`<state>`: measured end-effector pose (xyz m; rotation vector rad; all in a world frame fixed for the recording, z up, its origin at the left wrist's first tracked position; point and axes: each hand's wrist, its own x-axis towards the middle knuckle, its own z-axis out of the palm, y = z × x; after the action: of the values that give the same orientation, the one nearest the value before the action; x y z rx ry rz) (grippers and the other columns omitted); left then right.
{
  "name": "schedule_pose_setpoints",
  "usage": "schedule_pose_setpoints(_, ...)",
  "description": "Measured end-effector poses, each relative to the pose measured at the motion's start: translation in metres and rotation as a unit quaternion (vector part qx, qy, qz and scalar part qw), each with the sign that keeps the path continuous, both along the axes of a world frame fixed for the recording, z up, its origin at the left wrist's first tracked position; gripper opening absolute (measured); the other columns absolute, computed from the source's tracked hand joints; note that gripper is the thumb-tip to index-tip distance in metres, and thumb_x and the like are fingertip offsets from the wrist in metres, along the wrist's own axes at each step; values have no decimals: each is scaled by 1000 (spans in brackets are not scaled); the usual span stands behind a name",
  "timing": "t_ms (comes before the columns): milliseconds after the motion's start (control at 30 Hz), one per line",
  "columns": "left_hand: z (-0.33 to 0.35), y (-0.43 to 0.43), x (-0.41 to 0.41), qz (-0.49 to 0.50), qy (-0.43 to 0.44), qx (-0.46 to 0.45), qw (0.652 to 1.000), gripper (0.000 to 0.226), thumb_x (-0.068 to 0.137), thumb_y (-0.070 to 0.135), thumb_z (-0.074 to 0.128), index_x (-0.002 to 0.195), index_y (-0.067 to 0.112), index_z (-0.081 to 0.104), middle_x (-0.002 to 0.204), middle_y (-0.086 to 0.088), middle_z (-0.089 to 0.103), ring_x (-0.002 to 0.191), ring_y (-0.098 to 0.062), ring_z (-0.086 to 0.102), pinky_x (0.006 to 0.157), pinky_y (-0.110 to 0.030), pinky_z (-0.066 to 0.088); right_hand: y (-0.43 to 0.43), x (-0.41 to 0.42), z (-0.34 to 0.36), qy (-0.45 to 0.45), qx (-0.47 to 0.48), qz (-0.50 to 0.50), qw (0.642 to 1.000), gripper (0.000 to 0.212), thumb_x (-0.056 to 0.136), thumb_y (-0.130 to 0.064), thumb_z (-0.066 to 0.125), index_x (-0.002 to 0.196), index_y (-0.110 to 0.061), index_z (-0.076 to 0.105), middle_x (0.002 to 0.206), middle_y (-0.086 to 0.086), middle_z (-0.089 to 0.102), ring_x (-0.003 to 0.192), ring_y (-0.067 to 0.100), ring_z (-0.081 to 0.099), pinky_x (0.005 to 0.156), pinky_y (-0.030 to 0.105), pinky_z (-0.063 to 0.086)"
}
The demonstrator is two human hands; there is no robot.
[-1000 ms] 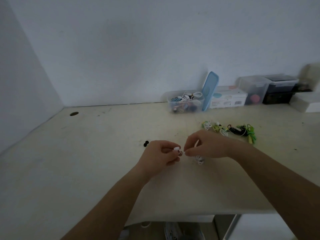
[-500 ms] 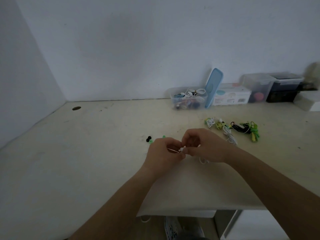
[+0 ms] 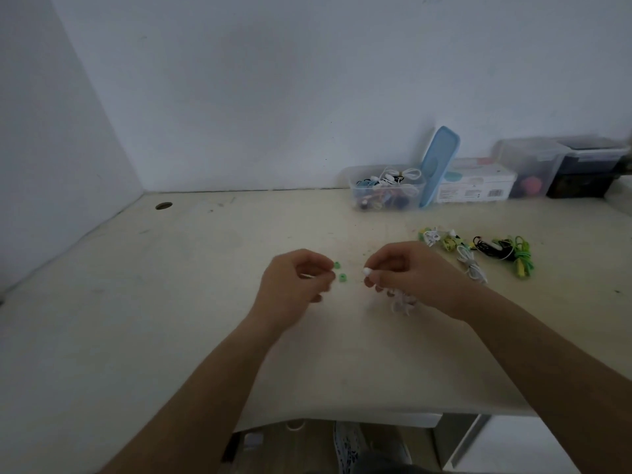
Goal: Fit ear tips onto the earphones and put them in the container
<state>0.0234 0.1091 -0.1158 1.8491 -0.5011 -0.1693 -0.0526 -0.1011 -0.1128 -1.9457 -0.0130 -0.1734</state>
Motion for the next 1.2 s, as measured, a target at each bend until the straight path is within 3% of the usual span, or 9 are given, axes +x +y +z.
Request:
schedule_pose_setpoints(67, 2, 17, 14, 67, -48, 21, 996, 16, 82, 6, 73, 84, 23, 74, 76, 0, 74, 66, -15, 69, 60, -30, 56, 0, 0, 2, -5, 47, -6, 999, 9, 87, -10, 72, 96, -5, 71, 82, 9, 75, 72, 17, 64, 62, 22, 51)
schedule_pose_setpoints(167, -1, 39, 31, 115, -97, 96, 984, 17, 85, 13, 69, 82, 29, 73, 77, 10, 71, 68, -11, 67, 66, -26, 52, 0, 5, 2, 23, 142, -14, 990, 10, 89, -6, 69, 98, -5, 71, 79, 8, 70, 71, 18, 59, 62, 27, 47)
schedule_pose_setpoints(267, -7, 44, 33, 84, -90, 189, 974, 12, 83, 22, 74, 89, 32, 72, 84, 16, 68, 76, -6, 64, 67, -16, 44, 2, 11, 2, 33, 195, -23, 980, 12, 89, -5, 67, 100, -2, 70, 75, 6, 65, 70, 20, 54, 63, 30, 44)
schedule_pose_setpoints(367, -13, 38, 29, 42, -84, 234, 968, 22, 75, 33, 82, 93, 34, 70, 85, 15, 67, 77, -3, 62, 69, -16, 44, 7, 17, 2, 35, 229, -25, 972, 10, 88, -4, 67, 96, -3, 71, 73, 7, 64, 68, 21, 48, 60, 30, 39)
schedule_pose_setpoints(533, -12, 31, 28, 24, -138, 267, 954, 14, 80, 25, 77, 75, 35, 68, 80, 17, 66, 72, 2, 59, 67, -13, 41, 14, 28, 0, 43, 230, -8, 972, 8, 89, -3, 66, 94, -4, 72, 74, 8, 65, 61, 18, 52, 55, 25, 44)
schedule_pose_setpoints(667, -4, 24, 35, 47, -129, 208, 968, 12, 81, 23, 76, 75, 30, 69, 73, 16, 68, 67, 5, 62, 61, -3, 41, 16, 38, 3, 36, 244, 5, 969, 10, 89, -2, 64, 95, -1, 72, 74, 9, 65, 60, 17, 51, 54, 25, 42)
schedule_pose_setpoints(800, 11, 16, 46, 53, -53, 73, 994, 8, 80, 13, 78, 82, 18, 71, 70, 2, 74, 65, -10, 68, 66, -24, 56, 13, 50, 9, 29, 259, 7, 966, 10, 88, -3, 65, 93, -2, 73, 73, 9, 65, 60, 17, 51, 52, 24, 41)
schedule_pose_setpoints(1000, 21, -12, 59, 16, 28, -70, 997, 14, 80, 7, 78, 92, 12, 74, 83, -8, 75, 77, -17, 71, 79, -28, 59, 10, 70, 10, 20, 283, 20, 959, 20, 81, -8, 69, 99, 2, 69, 73, 8, 65, 60, 15, 52, 53, 22, 42)
schedule_pose_setpoints(1200, 5, -21, 58, 5, 127, -149, 981, 19, 73, 9, 84, 90, 14, 78, 95, -15, 75, 99, -34, 70, 96, -41, 54, 17, 72, -4, -13, 304, 26, 952, 11, 83, -6, 69, 93, -2, 68, 75, 11, 67, 58, 16, 52, 53, 23, 44)
